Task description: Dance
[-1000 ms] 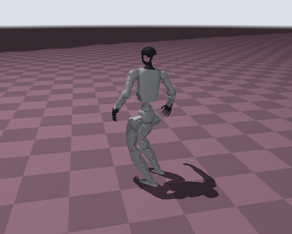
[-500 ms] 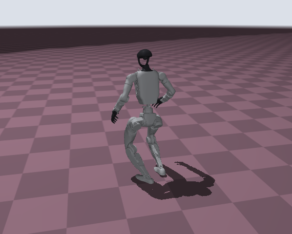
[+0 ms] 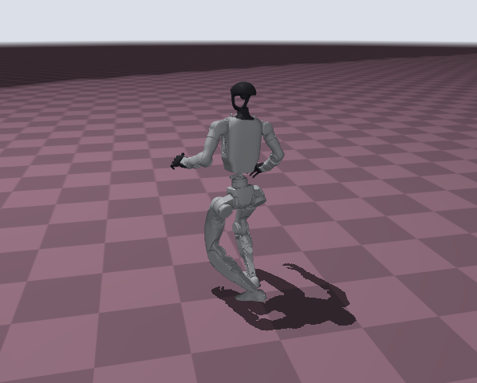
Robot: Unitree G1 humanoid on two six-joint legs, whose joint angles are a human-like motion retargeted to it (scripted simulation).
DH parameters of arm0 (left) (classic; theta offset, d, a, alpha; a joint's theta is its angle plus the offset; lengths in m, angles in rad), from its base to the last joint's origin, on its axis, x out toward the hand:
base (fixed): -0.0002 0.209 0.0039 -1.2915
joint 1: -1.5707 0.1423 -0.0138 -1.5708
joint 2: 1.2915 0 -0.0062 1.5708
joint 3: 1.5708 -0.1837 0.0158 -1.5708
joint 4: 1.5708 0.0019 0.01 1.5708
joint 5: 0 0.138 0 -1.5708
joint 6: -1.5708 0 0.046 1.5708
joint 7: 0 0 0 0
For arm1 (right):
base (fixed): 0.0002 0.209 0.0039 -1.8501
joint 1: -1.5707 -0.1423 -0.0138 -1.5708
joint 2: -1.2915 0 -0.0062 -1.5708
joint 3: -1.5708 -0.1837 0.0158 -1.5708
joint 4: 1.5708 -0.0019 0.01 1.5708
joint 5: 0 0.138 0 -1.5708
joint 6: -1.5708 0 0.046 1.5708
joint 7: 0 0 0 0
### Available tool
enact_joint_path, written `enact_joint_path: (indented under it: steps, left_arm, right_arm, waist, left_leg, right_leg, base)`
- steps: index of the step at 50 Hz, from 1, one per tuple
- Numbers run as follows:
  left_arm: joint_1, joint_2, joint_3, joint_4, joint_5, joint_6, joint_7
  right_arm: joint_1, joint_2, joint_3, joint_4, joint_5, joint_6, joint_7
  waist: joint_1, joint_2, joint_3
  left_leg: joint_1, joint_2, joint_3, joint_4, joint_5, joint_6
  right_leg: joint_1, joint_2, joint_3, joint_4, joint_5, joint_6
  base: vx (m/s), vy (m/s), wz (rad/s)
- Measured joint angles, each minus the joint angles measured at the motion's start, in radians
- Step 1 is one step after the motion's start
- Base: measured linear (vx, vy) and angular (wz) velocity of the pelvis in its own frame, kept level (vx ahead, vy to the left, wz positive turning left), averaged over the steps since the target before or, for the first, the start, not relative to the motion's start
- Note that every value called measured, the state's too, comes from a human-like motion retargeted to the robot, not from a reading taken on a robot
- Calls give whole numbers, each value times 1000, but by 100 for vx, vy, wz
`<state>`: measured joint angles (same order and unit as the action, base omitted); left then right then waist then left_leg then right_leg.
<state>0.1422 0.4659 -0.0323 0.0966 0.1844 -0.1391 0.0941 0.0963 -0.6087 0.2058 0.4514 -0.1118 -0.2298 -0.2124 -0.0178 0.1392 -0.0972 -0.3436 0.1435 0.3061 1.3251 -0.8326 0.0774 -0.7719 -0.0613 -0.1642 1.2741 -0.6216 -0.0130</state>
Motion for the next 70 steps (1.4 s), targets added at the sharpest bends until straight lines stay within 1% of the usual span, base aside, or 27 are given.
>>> enact_joint_path:
  steps: [2,4,7,10,12,13,14,16,20,23,25,28,32,36,37,38,42,45,47,50,52,55,60,63,65,67,70]
  left_arm:
    - [-29,4,-24,-14,6,-17,53]
    - [-60,15,-39,-41,14,-34,114]
    - [-110,40,-49,-98,34,-60,201]
    - [-152,64,-58,-134,47,-76,245]
    - [-157,72,-71,-129,36,-82,234]
    - [-152,73,-80,-118,29,-85,221]
    - [-142,71,-89,-99,19,-84,200]
    - [-108,62,-108,-47,-1,-78,147]
    - [-5,42,-129,83,-4,-55,47]
    - [91,42,-116,152,25,-37,-4]
    - [157,54,-96,168,46,-29,-33]
    - [250,93,-51,143,61,-28,-80]
    - [326,145,14,68,57,-31,-129]
    - [319,167,60,-13,40,-37,-145]
    - [306,168,67,-32,36,-38,-141]
    - [290,167,73,-50,35,-40,-133]
    - [217,155,81,-108,52,-48,-94]
    - [132,137,74,-131,68,-40,-70]
    - [79,115,57,-130,69,-40,-67]
    - [5,72,13,-104,55,-47,-78]
    - [-41,35,-26,-73,38,-51,-93]
    - [-113,-18,-90,-18,12,-56,-119]
    - [-219,-69,-186,57,-21,-59,-148]
    - [-255,-64,-217,64,-43,-62,-152]
    - [-263,-49,-222,54,-60,-66,-147]
    - [-253,-28,-213,38,-80,-73,-132]
    - [-212,2,-185,22,-114,-83,-97]
  right_arm:
    - [21,5,-15,2,-8,-17,-31]
    - [40,0,-30,-18,-19,-33,-61]
    - [66,-15,-49,-78,-30,-55,-97]
    - [85,-19,-63,-139,-30,-66,-106]
    - [92,-8,-64,-162,-21,-63,-95]
    - [94,1,-61,-168,-13,-59,-86]
    - [93,11,-56,-169,-5,-54,-74]
    - [88,35,-45,-164,13,-42,-49]
    - [56,70,-18,-159,37,-16,-3]
    - [21,74,-5,-188,39,-5,22]
    - [-4,64,0,-226,32,-2,37]
    - [-41,39,11,-295,17,3,64]
    - [-83,4,33,-372,-1,1,111]
    - [-103,-19,58,-416,-2,-3,147]
    - [-103,-24,64,-419,0,-4,151]
    - [-101,-29,70,-416,-1,-4,153]
    - [-67,-39,93,-348,-16,5,163]
    - [-61,-37,104,-220,-42,4,172]
    - [-42,-23,103,-129,-63,6,173]
    - [-4,13,86,5,-88,7,167]
    - [20,40,64,83,-93,10,157]
    - [46,71,27,177,-90,15,142]
    - [63,95,-13,253,-62,21,130]
    - [68,92,-25,246,-42,21,129]
    - [72,85,-33,222,-30,19,122]
    - [77,75,-43,185,-23,15,103]
    - [87,60,-65,117,-18,5,60]
  waist:
    - [-44,-8,3]
    - [-88,-29,6]
    - [-154,-81,6]
    - [-201,-141,7]
    - [-214,-170,15]
    - [-215,-182,18]
    - [-215,-194,19]
    - [-208,-214,20]
    - [-165,-242,10]
    - [-99,-251,-9]
    - [-47,-258,-23]
    - [30,-266,-39]
    - [115,-267,-55]
    - [152,-259,-96]
    - [156,-253,-107]
    - [156,-244,-119]
    - [135,-207,-143]
    - [117,-145,-164]
    - [91,-112,-177]
    - [46,-67,-196]
    - [14,-44,-208]
    - [-34,-30,-230]
    - [-126,-64,-280]
    - [-161,-79,-284]
    - [-175,-80,-276]
    - [-185,-78,-263]
    - [-201,-76,-242]
  left_leg:
    - [60,-77,2,-133,18,-4]
    - [98,-156,3,-260,27,11]
    - [136,-281,6,-459,34,51]
    - [169,-393,-1,-658,40,104]
    - [174,-430,-8,-727,44,126]
    - [165,-439,-10,-737,44,133]
    - [149,-444,-11,-735,43,139]
    - [102,-442,-12,-693,34,148]
    - [-45,-411,-22,-514,4,161]
    - [-171,-375,-47,-375,-8,173]
    - [-243,-352,-71,-302,-6,180]
    - [-326,-322,-120,-229,15,175]
    - [-394,-288,-194,-204,65,133]
    - [-484,-257,-245,-233,150,36]
    - [-506,-232,-239,-225,157,20]
    - [-525,-192,-215,-204,138,23]
    - [-558,-22,-112,-13,43,55]
    - [-533,120,-79,119,-25,78]
    - [-480,175,-57,151,-40,76]
    - [-367,201,-21,107,-40,45]
    - [-297,177,3,21,-40,16]
    - [-233,87,25,-152,-35,-16]
    - [-229,-136,25,-465,3,11]
    - [-236,-222,6,-581,35,28]
    - [-247,-254,-11,-620,54,32]
    - [-265,-268,-29,-624,71,31]
    - [-303,-284,-66,-598,92,25]
  right_leg:
    - [-22,-18,33,3,96,48]
    - [-66,-44,75,18,189,91]
    - [-159,-94,155,56,310,144]
    - [-257,-129,239,87,415,193]
    - [-309,-130,276,103,483,231]
    - [-327,-132,284,112,473,242]
    - [-338,-141,284,130,446,236]
    - [-344,-172,269,186,378,205]
    - [-311,-229,232,349,264,131]
    - [-249,-232,215,440,224,96]
    - [-190,-219,210,462,216,90]
    - [-80,-154,210,406,209,116]
    - [56,-32,217,205,163,149]
    - [88,35,184,-12,75,122]
    - [83,45,163,-51,66,113]
    - [75,50,136,-81,59,102]
    - [32,50,29,-103,-16,50]
    - [26,91,-56,-165,-65,-3]
    - [14,98,-99,-187,-82,-25]
    - [4,92,-151,-223,-71,-36]
    - [-2,75,-175,-245,-49,-30]
    - [-27,14,-194,-256,-17,-12]
    - [-154,-165,-167,-201,23,13]
    - [-226,-234,-134,-161,60,19]
    - [-265,-255,-109,-138,98,26]
    - [-297,-250,-67,-117,138,44]
    - [-329,-188,42,-84,152,107]
  base:
    - [-21,3,48]
    - [-25,3,58]
    - [-29,4,66]
    - [-33,4,51]
    - [-35,2,27]
    - [-35,-1,21]
    - [-35,-2,20]
    - [-35,-4,25]
    - [-35,-7,39]
    - [-33,-9,44]
    - [-30,-11,54]
    - [-27,-14,71]
    - [-24,-17,93]
    - [-29,-21,123]
    - [-36,-19,126]
    - [-40,-18,132]
    - [-45,-14,127]
    - [-42,-8,102]
    - [-40,-3,104]
    - [-33,3,104]
    - [-26,9,109]
    - [-23,12,129]
    - [-24,12,157]
    - [-25,13,115]
    - [-25,13,79]
    - [-26,12,68]
    - [-28,10,77]
